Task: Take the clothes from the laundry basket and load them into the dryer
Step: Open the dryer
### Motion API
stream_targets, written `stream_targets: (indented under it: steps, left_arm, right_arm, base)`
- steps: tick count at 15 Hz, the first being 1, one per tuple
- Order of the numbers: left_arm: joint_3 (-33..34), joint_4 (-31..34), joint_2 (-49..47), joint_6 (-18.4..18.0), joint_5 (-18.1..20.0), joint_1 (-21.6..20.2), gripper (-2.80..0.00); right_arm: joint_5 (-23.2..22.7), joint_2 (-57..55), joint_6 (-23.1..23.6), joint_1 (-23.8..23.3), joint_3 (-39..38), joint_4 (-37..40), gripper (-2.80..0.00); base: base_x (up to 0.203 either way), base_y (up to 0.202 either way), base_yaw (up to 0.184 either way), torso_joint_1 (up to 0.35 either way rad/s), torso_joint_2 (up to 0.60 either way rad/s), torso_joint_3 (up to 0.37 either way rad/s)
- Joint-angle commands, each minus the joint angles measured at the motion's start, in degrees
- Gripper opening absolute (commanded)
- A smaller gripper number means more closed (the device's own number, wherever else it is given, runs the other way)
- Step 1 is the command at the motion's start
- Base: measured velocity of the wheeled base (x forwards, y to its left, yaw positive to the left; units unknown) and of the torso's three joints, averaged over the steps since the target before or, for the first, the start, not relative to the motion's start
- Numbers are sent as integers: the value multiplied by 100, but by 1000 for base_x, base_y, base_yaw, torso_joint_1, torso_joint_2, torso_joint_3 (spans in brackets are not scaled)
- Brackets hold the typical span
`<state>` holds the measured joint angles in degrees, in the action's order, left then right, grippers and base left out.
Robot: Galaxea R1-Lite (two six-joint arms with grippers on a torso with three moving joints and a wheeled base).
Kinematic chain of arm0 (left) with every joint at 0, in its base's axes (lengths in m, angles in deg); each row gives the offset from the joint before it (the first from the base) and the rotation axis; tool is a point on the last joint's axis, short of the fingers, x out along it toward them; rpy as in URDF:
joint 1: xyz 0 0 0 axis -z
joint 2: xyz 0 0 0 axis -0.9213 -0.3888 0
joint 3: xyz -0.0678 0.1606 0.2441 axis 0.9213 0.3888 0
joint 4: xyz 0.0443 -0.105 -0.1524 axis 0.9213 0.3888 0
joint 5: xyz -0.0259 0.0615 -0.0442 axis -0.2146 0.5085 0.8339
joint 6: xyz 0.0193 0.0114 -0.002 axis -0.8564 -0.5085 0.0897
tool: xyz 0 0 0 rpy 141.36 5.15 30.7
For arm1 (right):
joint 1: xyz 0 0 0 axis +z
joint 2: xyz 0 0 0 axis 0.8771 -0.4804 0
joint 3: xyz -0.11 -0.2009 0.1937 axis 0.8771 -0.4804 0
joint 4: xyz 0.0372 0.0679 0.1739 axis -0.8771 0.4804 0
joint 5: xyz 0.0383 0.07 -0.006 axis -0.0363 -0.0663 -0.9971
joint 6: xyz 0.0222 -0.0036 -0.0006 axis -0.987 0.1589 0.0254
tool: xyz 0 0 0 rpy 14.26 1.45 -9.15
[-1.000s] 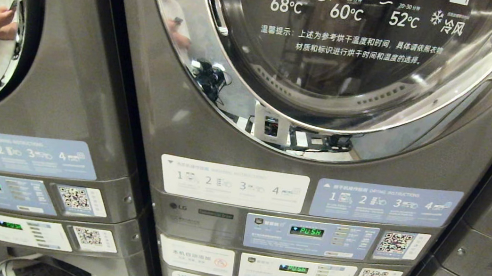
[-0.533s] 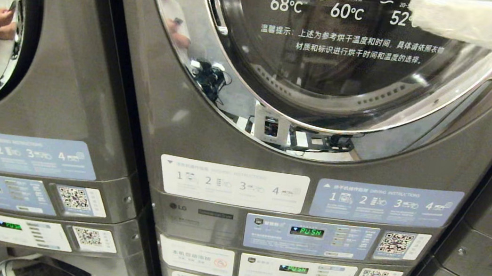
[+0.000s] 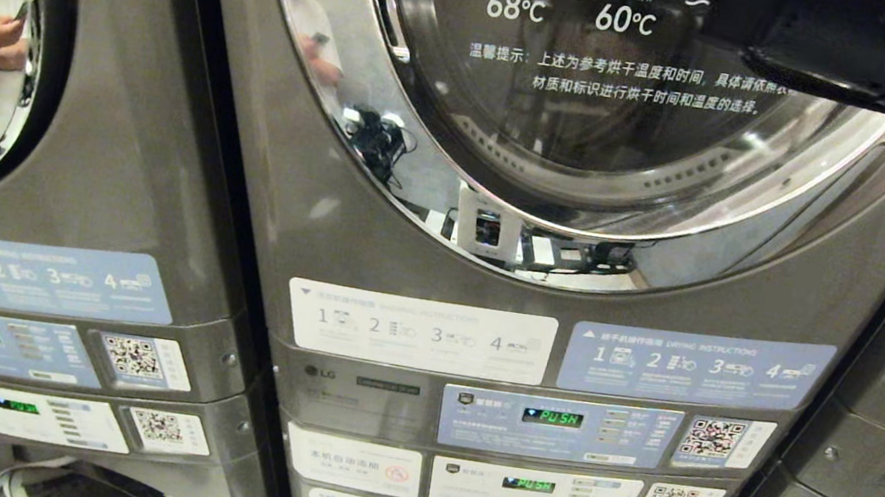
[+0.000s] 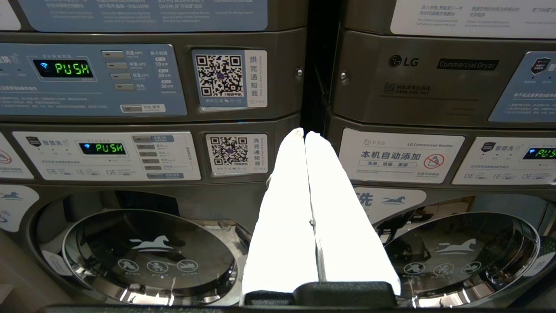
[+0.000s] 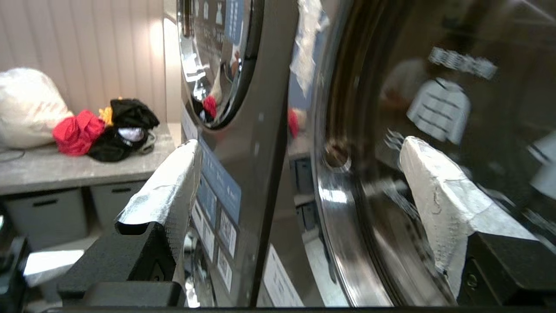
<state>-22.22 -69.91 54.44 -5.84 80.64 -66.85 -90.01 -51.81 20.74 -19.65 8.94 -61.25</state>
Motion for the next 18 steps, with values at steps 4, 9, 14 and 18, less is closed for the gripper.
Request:
stream_targets:
  steps: [4, 9, 14, 18]
  left_arm:
    - [1, 0, 2, 0, 0, 0, -280]
    - [1, 0, 2, 0, 0, 0, -280]
    - [1, 0, 2, 0, 0, 0, -280]
    - [1, 0, 2, 0, 0, 0, -280]
  right_arm:
    - [775, -965, 5, 767, 909, -48, 0]
    - [1724, -1610, 17, 1079, 1612, -42, 0]
    - [1857, -2033, 18, 1083, 2003, -36, 0]
    - [1866, -2155, 42, 1074, 1999, -49, 0]
  base:
    - [0, 0, 0, 0, 0, 0]
    - [0, 0, 0, 0, 0, 0]
    - [0, 0, 0, 0, 0, 0]
    - [0, 0, 0, 0, 0, 0]
